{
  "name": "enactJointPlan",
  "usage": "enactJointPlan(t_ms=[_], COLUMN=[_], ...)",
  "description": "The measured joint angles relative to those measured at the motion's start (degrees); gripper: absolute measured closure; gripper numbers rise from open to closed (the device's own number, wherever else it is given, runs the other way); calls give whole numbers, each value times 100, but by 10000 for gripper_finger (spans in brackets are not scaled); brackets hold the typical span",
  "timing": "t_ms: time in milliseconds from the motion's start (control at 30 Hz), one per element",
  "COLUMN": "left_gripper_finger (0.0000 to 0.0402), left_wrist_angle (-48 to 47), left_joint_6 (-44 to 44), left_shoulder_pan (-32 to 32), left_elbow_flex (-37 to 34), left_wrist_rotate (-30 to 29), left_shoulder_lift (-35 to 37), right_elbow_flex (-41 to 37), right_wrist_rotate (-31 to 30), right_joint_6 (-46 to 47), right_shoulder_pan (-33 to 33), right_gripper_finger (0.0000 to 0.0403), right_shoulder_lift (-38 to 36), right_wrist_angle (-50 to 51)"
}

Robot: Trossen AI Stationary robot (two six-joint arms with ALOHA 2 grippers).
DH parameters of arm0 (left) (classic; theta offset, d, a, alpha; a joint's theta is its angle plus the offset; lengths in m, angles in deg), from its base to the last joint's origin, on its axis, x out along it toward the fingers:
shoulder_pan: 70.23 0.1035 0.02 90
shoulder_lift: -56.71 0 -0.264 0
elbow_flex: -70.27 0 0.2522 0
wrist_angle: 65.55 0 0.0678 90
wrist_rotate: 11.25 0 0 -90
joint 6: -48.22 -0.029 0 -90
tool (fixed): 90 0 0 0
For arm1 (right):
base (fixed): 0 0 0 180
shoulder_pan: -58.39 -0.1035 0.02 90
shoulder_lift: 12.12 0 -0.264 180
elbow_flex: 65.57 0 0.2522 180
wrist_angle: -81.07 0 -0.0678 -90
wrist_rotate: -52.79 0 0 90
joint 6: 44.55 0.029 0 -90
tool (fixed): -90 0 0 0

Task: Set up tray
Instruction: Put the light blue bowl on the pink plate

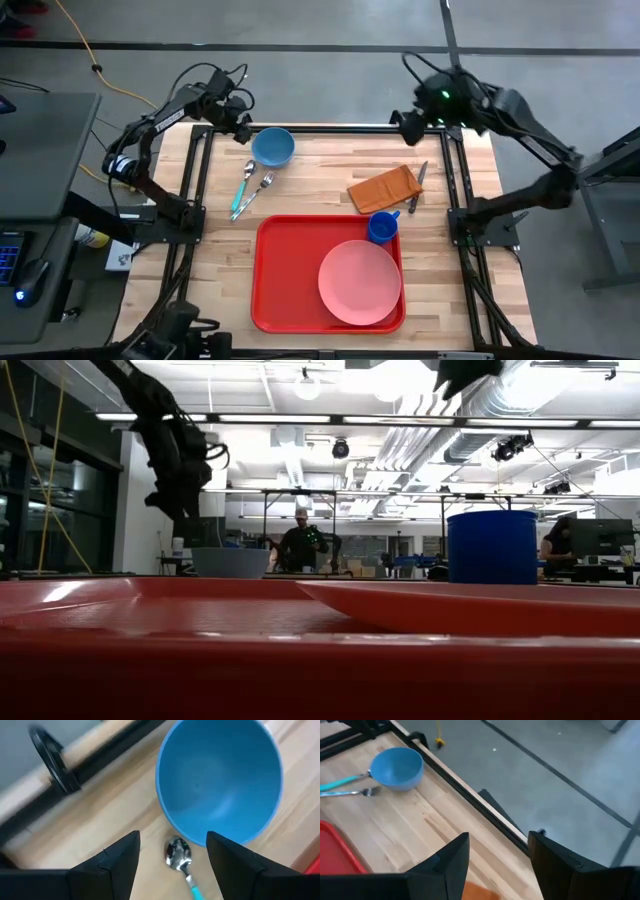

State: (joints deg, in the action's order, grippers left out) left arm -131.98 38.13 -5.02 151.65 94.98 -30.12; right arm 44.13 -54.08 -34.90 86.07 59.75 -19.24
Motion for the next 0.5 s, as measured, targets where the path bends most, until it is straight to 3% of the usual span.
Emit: enactJointPlan(t_ms=[233,500], left_gripper_finger=[140,140], left_wrist_angle=[134,594], left_joint_6=[751,1406], left_shoulder_pan=[-46,-383], left_elbow_flex=[0,0], left_wrist_rotate=[-59,-219], left_shoulder_lift=[-314,-431], right_elbow_flex=[-1084,-1595], right_wrist_rotate=[-502,-641], right_joint_6=[809,1210], right_shoulder_pan=[-577,-1047], right_gripper_finger=[222,222], right_shoulder_lift=[-1052,-1408], right_wrist_angle=[-14,-16])
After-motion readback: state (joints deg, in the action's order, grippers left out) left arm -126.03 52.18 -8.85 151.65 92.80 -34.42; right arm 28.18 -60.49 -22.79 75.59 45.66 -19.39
